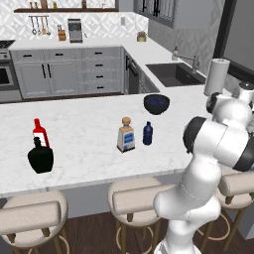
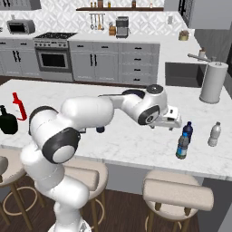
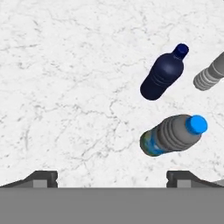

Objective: Move the plastic bottles in the middle to the plastics group, and the glass bottles in the middle to the glass group.

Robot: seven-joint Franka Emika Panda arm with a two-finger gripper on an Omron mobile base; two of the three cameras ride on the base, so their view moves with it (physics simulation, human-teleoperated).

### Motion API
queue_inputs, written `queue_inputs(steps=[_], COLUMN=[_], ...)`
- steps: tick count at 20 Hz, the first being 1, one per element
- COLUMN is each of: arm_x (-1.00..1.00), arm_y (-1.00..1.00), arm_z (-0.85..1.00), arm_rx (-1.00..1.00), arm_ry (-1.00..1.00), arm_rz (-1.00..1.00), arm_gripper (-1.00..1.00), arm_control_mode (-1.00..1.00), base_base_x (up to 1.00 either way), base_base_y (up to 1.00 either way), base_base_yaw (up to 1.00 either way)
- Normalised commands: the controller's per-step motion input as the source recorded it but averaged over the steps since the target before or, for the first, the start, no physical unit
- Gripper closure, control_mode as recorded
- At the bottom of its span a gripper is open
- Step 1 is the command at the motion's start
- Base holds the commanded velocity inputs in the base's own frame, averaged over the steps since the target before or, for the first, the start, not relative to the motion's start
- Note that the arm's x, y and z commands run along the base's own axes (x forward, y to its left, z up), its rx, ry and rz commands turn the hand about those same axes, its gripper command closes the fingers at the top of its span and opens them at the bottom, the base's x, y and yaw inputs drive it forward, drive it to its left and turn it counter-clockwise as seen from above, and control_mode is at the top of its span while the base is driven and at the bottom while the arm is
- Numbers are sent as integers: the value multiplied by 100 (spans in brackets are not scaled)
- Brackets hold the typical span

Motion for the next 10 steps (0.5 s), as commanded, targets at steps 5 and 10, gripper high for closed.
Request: queue_inputs(steps=[5, 10], arm_x=[-19, 9], arm_y=[88, 88], arm_z=[0, 21], arm_rx=[5, 17], arm_ry=[-3, 1], arm_rz=[7, 36], arm_gripper=[-100, -100], arm_control_mode=[-100, -100], base_base_x=[0, 0], base_base_y=[0, 0], base_base_yaw=[0, 0])
